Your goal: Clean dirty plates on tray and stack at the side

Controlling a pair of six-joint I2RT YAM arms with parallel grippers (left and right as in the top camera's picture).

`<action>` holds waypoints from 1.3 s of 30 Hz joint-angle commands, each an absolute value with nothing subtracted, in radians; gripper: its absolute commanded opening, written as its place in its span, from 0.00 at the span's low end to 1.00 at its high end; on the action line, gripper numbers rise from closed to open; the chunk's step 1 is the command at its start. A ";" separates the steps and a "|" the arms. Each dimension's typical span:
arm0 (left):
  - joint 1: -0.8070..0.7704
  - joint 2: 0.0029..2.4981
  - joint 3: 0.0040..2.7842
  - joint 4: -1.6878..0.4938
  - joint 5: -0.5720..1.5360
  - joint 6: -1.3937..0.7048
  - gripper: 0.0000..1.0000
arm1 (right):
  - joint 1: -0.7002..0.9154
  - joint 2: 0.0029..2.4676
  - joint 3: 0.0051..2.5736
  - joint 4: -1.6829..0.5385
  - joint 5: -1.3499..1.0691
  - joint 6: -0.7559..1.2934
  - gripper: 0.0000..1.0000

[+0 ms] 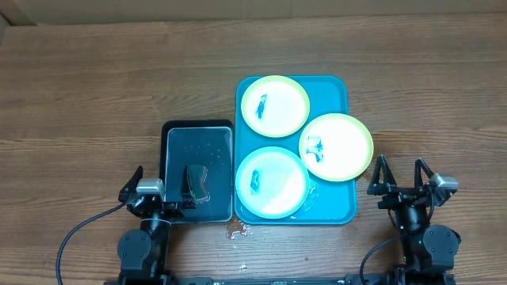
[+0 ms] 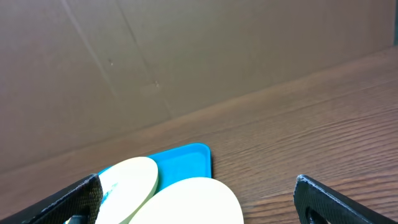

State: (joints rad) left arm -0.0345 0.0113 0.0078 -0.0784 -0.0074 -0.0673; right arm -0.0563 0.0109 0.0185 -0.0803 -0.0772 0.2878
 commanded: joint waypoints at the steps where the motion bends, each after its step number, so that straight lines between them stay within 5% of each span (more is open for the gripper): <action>1: -0.033 0.004 0.005 -0.077 -0.007 -0.056 1.00 | -0.051 0.003 0.008 -0.076 -0.068 0.284 1.00; 22: -0.033 0.004 0.005 -0.077 -0.007 -0.054 1.00 | -0.051 0.003 0.008 -0.076 -0.068 0.284 1.00; 31: -0.032 0.004 0.005 -0.065 -0.085 0.120 1.00 | -0.051 0.003 0.008 -0.066 -0.073 0.289 1.00; 39: -0.033 0.004 0.005 0.019 0.317 0.074 1.00 | -0.051 0.003 0.010 0.040 -0.295 0.476 1.00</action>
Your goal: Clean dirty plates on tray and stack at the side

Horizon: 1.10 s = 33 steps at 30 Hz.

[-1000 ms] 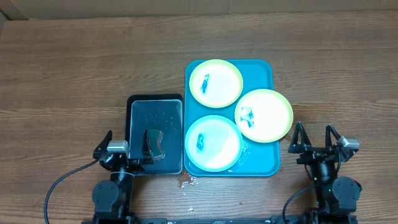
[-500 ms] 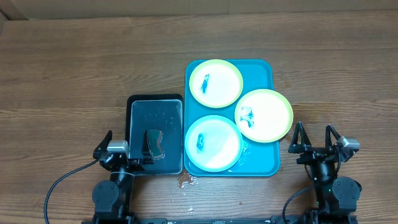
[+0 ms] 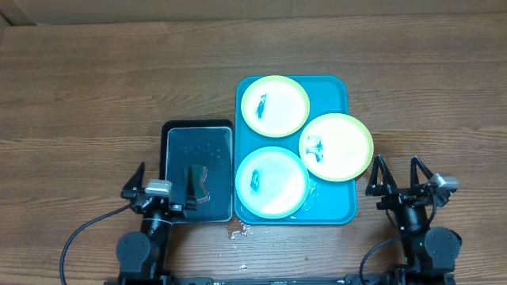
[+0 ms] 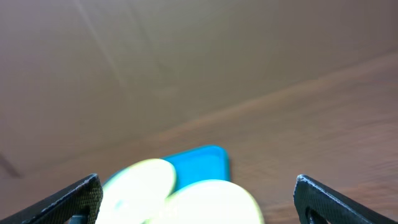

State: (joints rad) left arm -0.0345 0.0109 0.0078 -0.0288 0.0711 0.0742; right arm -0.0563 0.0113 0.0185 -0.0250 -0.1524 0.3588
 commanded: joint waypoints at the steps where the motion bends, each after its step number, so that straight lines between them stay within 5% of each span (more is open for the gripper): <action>1: -0.033 0.004 0.012 0.056 0.376 0.073 1.00 | -0.051 0.003 0.019 0.062 -0.334 0.476 1.00; 9: -0.033 0.094 0.306 -0.106 0.395 0.025 1.00 | -0.051 0.108 0.351 -0.137 -0.415 0.363 1.00; 21: -0.033 0.759 1.072 -0.846 0.402 0.019 1.00 | -0.051 0.809 1.166 -1.041 -0.401 0.118 1.00; 33: -0.033 1.176 1.290 -1.166 0.446 -0.034 1.00 | -0.008 1.240 1.287 -1.185 -0.639 0.094 1.00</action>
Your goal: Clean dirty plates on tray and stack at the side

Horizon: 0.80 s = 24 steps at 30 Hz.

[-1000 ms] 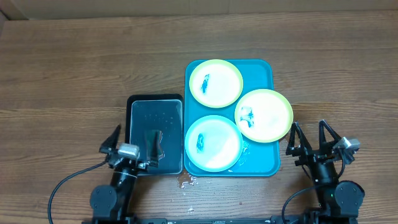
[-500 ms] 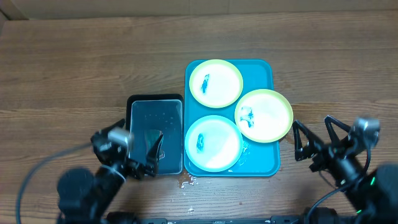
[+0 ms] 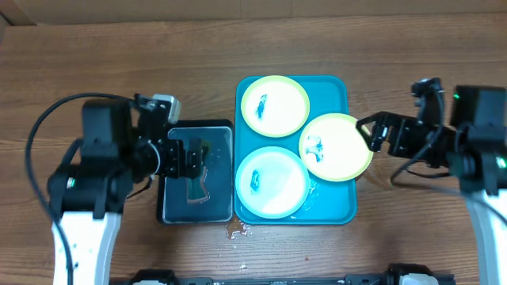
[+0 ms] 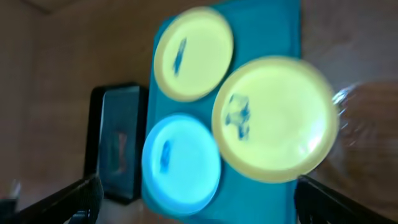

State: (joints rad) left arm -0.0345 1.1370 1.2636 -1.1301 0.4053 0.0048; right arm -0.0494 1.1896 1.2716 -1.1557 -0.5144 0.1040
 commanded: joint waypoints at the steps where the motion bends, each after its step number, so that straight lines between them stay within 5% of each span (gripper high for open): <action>1: -0.033 1.193 1.290 -1.187 0.446 -0.033 1.00 | 0.020 1.259 1.273 -1.200 -0.624 0.080 1.00; 7: -0.033 1.236 1.290 -1.242 0.445 -0.022 1.00 | 0.309 1.323 1.060 -1.109 -0.403 0.219 0.98; 11: -0.033 1.234 1.294 -1.250 0.445 -0.023 1.00 | 0.482 1.353 0.864 -0.890 -0.167 0.506 0.73; 16: -0.033 1.234 1.294 -1.272 0.445 -0.021 1.00 | 0.496 1.407 0.789 -0.723 -0.088 0.546 0.49; 24: -0.033 1.234 1.294 -1.305 0.443 0.031 1.00 | 0.505 1.563 0.786 -0.598 -0.131 0.469 0.34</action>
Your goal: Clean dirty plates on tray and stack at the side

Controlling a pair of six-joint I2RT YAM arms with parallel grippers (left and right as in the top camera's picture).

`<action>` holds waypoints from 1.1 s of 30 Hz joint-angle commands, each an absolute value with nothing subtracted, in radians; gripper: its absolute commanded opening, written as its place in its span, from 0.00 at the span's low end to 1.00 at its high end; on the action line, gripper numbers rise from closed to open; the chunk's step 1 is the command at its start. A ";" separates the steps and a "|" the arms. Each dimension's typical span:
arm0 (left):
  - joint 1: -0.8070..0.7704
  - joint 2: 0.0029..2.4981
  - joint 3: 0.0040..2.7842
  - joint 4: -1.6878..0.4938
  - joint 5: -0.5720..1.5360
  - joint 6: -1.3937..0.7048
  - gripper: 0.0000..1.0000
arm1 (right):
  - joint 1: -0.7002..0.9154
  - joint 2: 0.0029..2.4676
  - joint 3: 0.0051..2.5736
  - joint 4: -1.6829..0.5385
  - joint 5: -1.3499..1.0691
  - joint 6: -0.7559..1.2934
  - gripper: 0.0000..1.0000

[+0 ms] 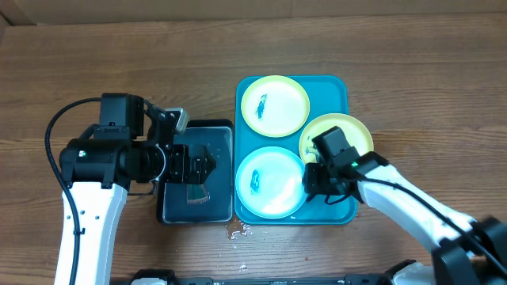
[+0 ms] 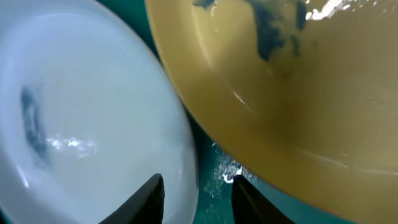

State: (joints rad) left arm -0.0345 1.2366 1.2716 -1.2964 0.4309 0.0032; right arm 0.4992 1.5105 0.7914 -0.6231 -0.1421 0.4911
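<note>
A teal tray (image 1: 346,89) holds three dirty plates with blue smears. A yellow-green plate (image 1: 274,105) lies at the back and a second yellow-green plate (image 1: 342,131) (image 2: 298,93) at the right, partly under my right arm. The white plate (image 1: 268,182) (image 2: 81,112) lies at the front. My right gripper (image 1: 310,180) (image 2: 199,202) is open, low over the tray, its fingers either side of the white plate's right rim. My left gripper (image 1: 194,168) hangs over a dark sponge-like piece (image 1: 195,192) in the black bin and looks open.
The black bin (image 1: 198,125) stands directly left of the tray, with water in it. A small wet patch (image 1: 235,229) lies on the wooden table by the bin's front right corner. Bare wood (image 1: 428,95) stretches right of the tray and to the far left.
My right gripper was open right of the tray by the right plate; now it is down at the white plate's right rim. The left gripper sits a little nearer the dark piece.
Both arms first sat folded at the table's front edge, grippers open, and stayed there at the second moment. Then the left arm was over the black bin and the right arm beside the tray. Now the right gripper straddles the white plate's rim. No plate has moved.
</note>
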 commanded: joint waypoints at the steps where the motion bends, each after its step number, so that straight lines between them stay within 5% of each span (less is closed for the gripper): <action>1: -0.033 1.234 1.294 -1.306 0.440 0.031 0.99 | 0.505 1.579 0.786 -0.588 -0.131 0.466 0.29; 6: -0.040 1.234 1.290 -1.297 0.377 -0.045 0.89 | 0.501 1.592 0.786 -0.573 -0.086 0.474 0.12; 12: -0.108 1.240 1.204 -1.245 0.095 -0.269 0.81 | 0.501 1.592 0.786 -0.563 -0.079 0.479 0.06; 15: -0.141 1.265 1.106 -1.159 0.068 -0.317 0.68 | 0.501 1.592 0.786 -0.563 -0.079 0.478 0.06; 23: -0.151 1.460 0.947 -0.950 0.012 -0.363 0.60 | 0.501 1.592 0.786 -0.567 -0.079 0.474 0.06; 33: -0.152 1.700 0.947 -0.865 0.125 -0.363 0.15 | 0.501 1.592 0.786 -0.569 -0.079 0.474 0.12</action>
